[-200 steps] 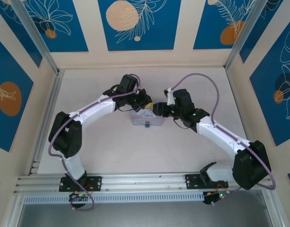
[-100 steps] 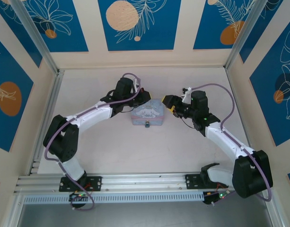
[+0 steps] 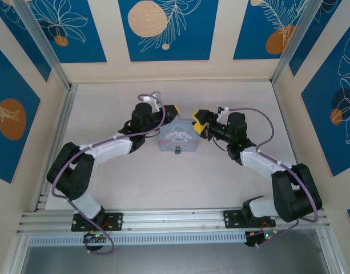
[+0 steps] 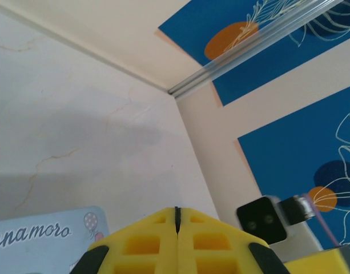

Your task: Unlock a padlock with a key

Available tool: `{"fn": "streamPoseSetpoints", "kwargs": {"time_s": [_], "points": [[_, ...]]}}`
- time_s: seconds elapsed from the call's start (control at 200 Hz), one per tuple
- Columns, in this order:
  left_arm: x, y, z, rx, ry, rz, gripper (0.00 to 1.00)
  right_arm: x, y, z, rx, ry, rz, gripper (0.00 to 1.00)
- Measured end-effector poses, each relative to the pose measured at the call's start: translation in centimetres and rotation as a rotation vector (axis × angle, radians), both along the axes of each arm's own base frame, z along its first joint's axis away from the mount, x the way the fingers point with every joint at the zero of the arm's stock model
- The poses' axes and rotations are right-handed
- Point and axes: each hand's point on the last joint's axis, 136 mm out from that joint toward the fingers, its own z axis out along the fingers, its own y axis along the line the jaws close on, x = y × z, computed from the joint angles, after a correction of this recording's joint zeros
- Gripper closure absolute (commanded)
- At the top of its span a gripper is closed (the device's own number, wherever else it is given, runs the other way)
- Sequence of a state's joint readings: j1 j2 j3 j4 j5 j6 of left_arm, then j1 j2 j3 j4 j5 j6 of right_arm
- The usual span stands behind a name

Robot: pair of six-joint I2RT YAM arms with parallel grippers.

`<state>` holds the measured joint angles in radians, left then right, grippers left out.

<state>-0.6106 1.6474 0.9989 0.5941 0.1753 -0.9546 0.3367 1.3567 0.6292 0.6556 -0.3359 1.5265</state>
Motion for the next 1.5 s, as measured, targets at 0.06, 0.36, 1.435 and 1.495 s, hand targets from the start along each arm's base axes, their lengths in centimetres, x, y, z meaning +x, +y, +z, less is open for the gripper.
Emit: {"fn": "streamPoseSetpoints", "kwargs": {"time_s": [0.06,0.36,1.435,1.495], "points": [[0.1,0.0,0.7,-0.029,-0.015,0.006,1.00,0.0,0.7,-0.1,0.022,0.009,0.006,0.45],[0.2,0.5,2.5,-0.167,-0.036,0.039,1.00,-0.1,3.3,0.2,0.088,-0.003,0.025,0.51],[-0.2,0.9,1.8,-0.272,0.025,0.060,1.00,2.4,5.0,1.4,0.191,-0.032,-0.017,0.71],[-0.2,0.8,1.8,-0.274,0.025,0.060,1.00,2.5,5.1,1.6,0.197,-0.035,-0.016,0.72]]}}
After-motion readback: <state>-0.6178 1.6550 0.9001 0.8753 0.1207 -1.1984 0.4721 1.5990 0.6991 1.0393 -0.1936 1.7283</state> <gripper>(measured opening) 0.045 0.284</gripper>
